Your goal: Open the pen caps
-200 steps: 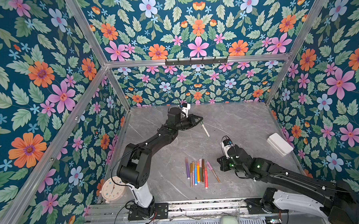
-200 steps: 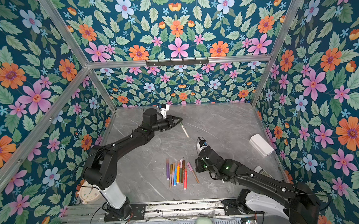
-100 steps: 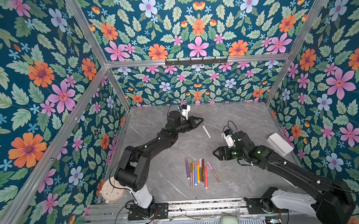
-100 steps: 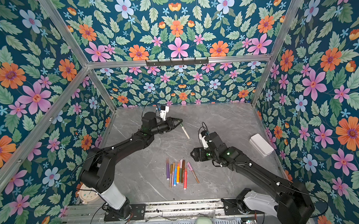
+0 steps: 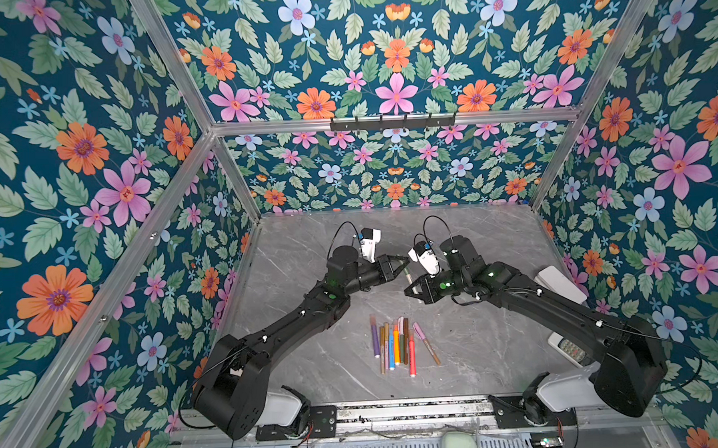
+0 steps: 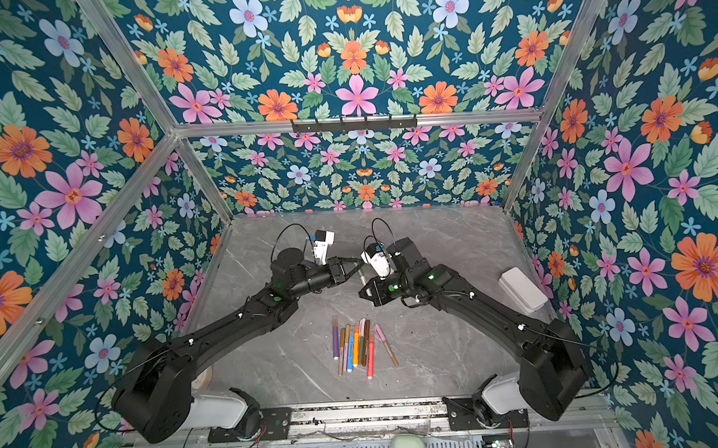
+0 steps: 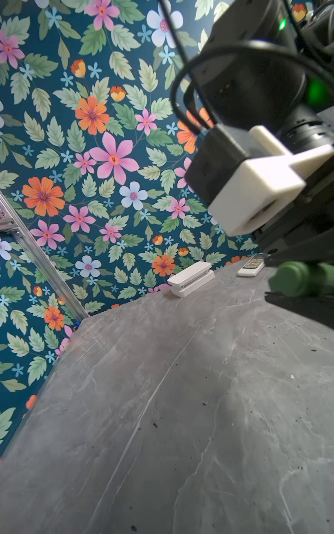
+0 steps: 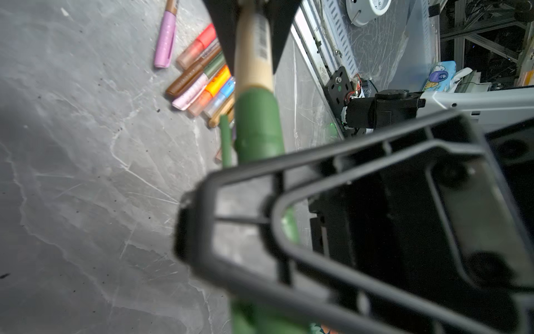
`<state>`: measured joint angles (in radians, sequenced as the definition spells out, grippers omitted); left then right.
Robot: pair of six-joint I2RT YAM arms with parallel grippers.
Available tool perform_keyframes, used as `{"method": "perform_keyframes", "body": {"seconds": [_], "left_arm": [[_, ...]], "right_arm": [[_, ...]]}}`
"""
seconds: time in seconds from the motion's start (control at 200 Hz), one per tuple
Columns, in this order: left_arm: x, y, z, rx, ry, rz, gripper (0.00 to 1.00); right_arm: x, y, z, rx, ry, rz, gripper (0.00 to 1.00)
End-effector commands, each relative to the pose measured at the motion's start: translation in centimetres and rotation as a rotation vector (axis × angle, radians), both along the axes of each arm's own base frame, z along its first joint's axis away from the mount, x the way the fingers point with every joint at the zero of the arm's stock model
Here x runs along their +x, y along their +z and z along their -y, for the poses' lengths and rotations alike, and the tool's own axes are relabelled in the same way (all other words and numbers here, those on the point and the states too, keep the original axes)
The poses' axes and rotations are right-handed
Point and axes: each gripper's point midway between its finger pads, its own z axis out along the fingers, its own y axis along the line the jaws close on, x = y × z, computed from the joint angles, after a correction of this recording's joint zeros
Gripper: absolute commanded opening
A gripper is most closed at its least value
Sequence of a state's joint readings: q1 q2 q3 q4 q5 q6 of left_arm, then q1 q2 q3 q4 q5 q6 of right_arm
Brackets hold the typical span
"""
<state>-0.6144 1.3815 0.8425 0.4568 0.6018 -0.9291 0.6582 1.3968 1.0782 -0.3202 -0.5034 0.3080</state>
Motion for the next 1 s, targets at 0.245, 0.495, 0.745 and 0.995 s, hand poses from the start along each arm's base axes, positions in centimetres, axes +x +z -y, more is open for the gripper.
{"method": "perform_keyframes", "body": {"seconds": [0.245,0.495,0.745,0.995], "left_arm": [[10.3,5.1,-5.8,0.034,0.158,0.143,0.0],[10.3,1.3,-5.9,0.041,0.163,0.07,0.0],[12.0,-11.5,-7.3,0.531,0.227,-0.068,0.0],[12.0,-19.4,-9.9,0.982,0.27,-0.106,0.0]], "right_arm": [[-8.1,-5.8,-0.7,-0.045,-0.041,-0.04,0.0],[-5.8,-5.7,4.2,-0.178,-0.247,-0.01,0.0],[-2.5,-7.8,12.5,-0.342,-0.489,-0.142,0.0],[-2.5,-8.5,15.1,-0.435,-0.545,-0.122,0.0]]}}
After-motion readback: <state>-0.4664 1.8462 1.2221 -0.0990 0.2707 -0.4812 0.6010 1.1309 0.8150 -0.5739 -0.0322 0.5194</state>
